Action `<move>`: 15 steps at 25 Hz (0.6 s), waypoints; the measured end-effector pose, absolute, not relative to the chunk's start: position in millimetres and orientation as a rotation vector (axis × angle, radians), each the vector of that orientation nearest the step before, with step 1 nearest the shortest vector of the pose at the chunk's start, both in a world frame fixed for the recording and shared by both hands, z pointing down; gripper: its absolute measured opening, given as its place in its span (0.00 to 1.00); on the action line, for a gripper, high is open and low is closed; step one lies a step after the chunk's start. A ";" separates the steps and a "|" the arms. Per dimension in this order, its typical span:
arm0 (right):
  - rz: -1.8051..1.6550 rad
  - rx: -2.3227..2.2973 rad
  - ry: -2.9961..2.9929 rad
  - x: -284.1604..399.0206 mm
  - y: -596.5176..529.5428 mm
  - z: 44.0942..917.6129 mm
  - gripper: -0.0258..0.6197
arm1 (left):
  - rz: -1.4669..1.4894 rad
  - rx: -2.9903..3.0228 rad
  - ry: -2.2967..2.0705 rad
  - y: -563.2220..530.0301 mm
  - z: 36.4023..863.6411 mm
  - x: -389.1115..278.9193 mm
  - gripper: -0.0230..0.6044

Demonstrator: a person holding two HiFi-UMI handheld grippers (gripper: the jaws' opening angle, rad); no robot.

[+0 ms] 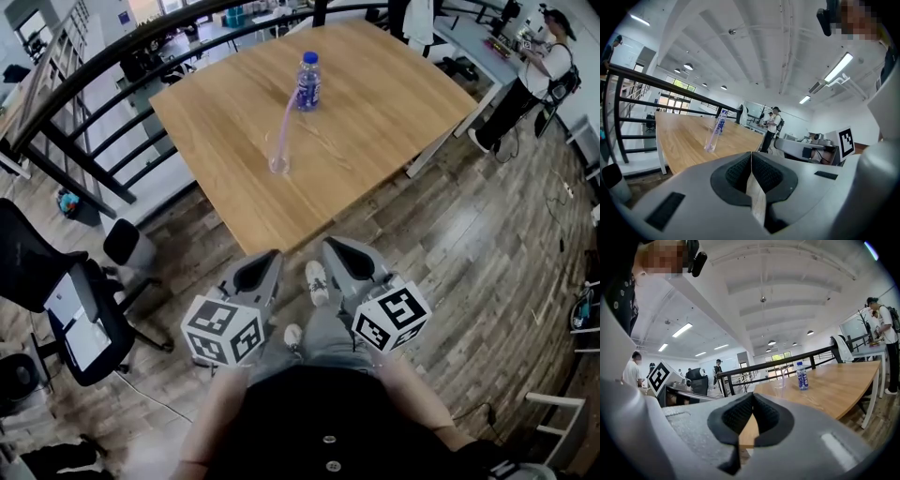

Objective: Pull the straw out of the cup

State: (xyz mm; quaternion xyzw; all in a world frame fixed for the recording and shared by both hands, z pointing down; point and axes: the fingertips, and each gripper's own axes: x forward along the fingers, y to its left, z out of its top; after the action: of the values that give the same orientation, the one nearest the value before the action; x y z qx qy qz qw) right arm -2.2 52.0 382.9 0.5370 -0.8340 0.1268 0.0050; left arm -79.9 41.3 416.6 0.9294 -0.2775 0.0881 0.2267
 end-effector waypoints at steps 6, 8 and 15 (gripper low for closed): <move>0.403 1.614 -2.652 8.0 1.4 387.4 0.04 | 0.232 2.551 -0.794 -4.0 419.2 -64.3 0.07; 0.401 1.603 -2.661 14.9 -16.9 387.7 0.04 | 0.227 2.544 -0.813 -22.1 419.3 -58.5 0.07; 0.355 1.549 -2.653 42.7 -85.7 384.1 0.04 | 0.199 2.506 -0.901 -79.9 412.9 -35.9 0.07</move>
State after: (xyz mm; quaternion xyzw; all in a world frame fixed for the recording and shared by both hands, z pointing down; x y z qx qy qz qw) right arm 42.7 -85.7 384.1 0.5006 -0.8577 0.1147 0.0245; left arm -35.9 -79.9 412.9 0.9125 -0.3281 0.0723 0.2333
